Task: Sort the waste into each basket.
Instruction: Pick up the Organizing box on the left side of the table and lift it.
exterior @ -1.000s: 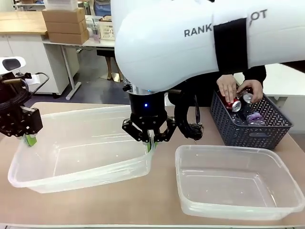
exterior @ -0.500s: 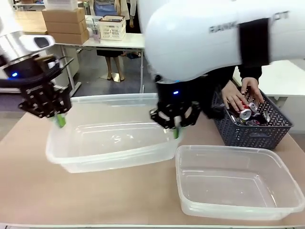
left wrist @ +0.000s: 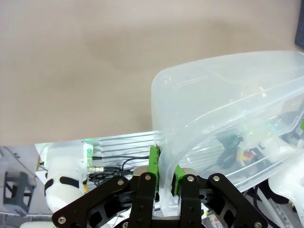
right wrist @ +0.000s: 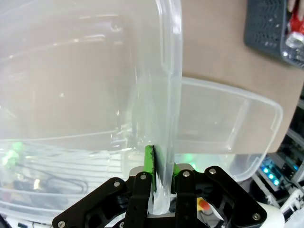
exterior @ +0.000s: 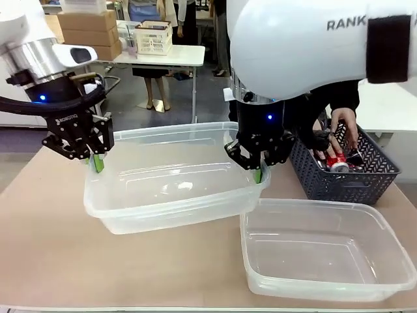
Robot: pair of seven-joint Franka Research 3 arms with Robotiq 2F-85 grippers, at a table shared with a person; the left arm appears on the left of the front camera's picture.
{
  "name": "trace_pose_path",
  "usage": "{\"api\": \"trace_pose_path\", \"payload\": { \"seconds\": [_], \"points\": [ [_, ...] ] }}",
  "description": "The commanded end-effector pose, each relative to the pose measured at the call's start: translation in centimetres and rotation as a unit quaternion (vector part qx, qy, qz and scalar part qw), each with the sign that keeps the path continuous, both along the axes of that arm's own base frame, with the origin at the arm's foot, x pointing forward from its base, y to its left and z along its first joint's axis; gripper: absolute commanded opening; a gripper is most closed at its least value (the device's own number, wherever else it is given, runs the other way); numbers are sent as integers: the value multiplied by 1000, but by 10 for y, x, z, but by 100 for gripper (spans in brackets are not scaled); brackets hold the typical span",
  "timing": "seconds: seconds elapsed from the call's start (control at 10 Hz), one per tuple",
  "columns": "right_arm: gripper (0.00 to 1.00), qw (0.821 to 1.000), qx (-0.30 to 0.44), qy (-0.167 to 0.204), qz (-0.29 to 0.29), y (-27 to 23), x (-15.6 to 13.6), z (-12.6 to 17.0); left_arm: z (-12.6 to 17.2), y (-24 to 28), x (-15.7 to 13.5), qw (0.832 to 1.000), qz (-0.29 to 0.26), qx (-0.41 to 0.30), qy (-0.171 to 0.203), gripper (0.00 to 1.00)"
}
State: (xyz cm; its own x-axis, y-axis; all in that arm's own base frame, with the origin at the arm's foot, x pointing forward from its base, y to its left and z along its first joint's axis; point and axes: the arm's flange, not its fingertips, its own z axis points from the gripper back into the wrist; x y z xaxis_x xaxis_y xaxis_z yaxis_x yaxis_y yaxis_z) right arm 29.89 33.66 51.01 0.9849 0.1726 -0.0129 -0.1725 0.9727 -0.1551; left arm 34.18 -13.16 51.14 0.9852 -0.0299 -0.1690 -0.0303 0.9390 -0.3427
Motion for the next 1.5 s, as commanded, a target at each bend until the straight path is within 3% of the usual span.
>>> {"api": "trace_pose_path", "payload": {
  "seconds": [0.0,0.1,0.2,0.4,0.7,0.9,1.0,1.1,1.2,1.4],
  "points": [
    [5,1000,1,0,3,-4,1,1,2,-4,0,1000,-4,1,-2,7],
    [5,998,58,-3,39,-19,12,0,5,-19,19,999,-39,-26,12,7],
    [5,997,73,13,25,-32,20,-3,15,-35,35,999,-34,-21,-17,7],
    [5,996,92,17,-6,-55,26,-1,33,-72,67,997,-61,-38,-25,7],
    [5,994,110,10,-24,-86,32,-2,29,-111,109,998,-59,-33,6,7],
    [5,993,120,16,-5,-94,33,-4,15,-120,132,998,-38,-39,26,7],
    [5,992,127,4,-22,-92,37,-4,10,-120,142,998,-21,-45,35,7],
    [5,996,76,15,-49,-105,39,2,8,-103,143,998,-11,-48,39,7],
    [5,996,76,15,-49,-105,39,2,-3,-99,137,998,-49,-19,24,7],
    [5,996,76,15,-49,-105,39,2,-3,-99,137,998,-49,-19,24,7]
  ]
}}
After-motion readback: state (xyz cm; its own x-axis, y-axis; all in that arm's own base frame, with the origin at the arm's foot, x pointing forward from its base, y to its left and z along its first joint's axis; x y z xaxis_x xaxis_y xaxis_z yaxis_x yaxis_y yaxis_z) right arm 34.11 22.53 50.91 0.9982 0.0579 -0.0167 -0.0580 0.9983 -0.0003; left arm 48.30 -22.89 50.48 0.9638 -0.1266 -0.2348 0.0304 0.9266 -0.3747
